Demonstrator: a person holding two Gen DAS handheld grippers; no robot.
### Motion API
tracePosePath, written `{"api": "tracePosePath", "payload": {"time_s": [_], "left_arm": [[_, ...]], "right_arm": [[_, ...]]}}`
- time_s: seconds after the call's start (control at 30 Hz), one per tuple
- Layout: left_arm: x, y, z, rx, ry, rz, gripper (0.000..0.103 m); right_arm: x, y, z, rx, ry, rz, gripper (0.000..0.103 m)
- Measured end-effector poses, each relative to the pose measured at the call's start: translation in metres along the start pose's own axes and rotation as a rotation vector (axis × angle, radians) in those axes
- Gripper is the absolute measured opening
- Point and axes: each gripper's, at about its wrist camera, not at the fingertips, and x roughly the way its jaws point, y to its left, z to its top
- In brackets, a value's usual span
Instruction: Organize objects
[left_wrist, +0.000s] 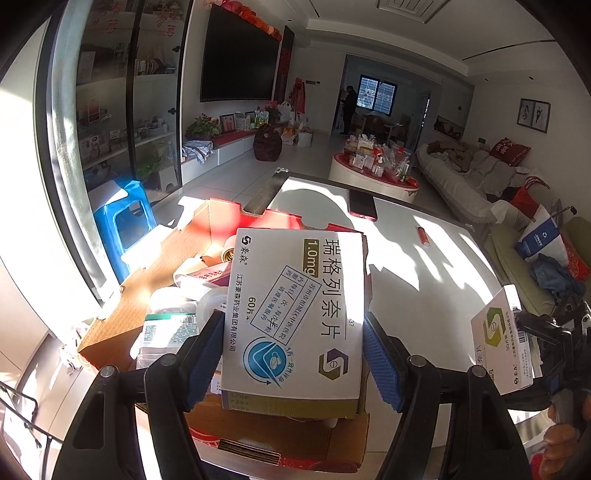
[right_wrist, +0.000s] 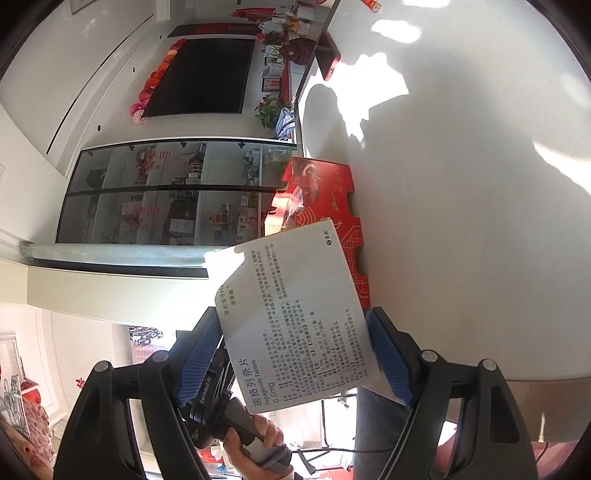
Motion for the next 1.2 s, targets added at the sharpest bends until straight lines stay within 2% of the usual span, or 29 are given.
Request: {"api": "tracePosePath", "payload": {"time_s": [0.3,0.53,0.57,0.63,0.73,0.8,0.83,0.9,0.97,1.03,1.07,1.2], "left_arm": [[0.019,0.023,0.007,-0.022,0.008,0.038,0.076],[0.047,0.039,0.009,-0.036,0.046,0.044,0.077],[0.050,0.041,0.009,-0.040,0.050,0.053,0.081],[0.054,0.043,0.008,-0.050,0.063,0.042,0.086],[0.057,0.046,0.007,-0.060,0.074,0.047,0.091],[0.052,0.046,0.007,-0.065,0.059,0.060,0.093],[0.047,0.046,0.008,-0.070,0.046,0.057,0.093],[0.035,0.042,0.011,-0.076,0.017,0.034,0.096],[0.025,0.031,0.015,-0.075,-0.001,-0.021,0.098],[0.020,0.012,0.022,-0.063,-0.004,-0.098,0.100],[0.017,0.001,0.025,-0.056,-0.004,-0.144,0.103],[0.018,-0.061,0.032,-0.035,0.037,-0.354,0.103]], "right_arm": [[0.106,0.070,0.034,-0.207,0.150,-0.057,0.079],[0.184,0.100,0.054,-0.400,0.195,-0.269,0.080],[0.190,0.101,0.056,-0.417,0.205,-0.291,0.080],[0.193,0.104,0.058,-0.450,0.185,-0.348,0.089],[0.169,0.110,0.060,-0.523,0.098,-0.378,0.092],[0.142,0.111,0.065,-0.580,0.008,-0.448,0.095],[0.125,0.106,0.068,-0.609,-0.034,-0.505,0.099],[0.094,0.089,0.078,-0.670,-0.116,-0.702,0.101],[0.058,0.056,0.093,-0.687,-0.176,-0.911,0.101],[0.015,0.016,0.108,-0.628,-0.218,-1.041,0.101],[-0.008,-0.002,0.117,-0.580,-0.238,-1.070,0.101],[-0.082,-0.052,0.138,-0.462,-0.346,-1.125,0.101]]}}
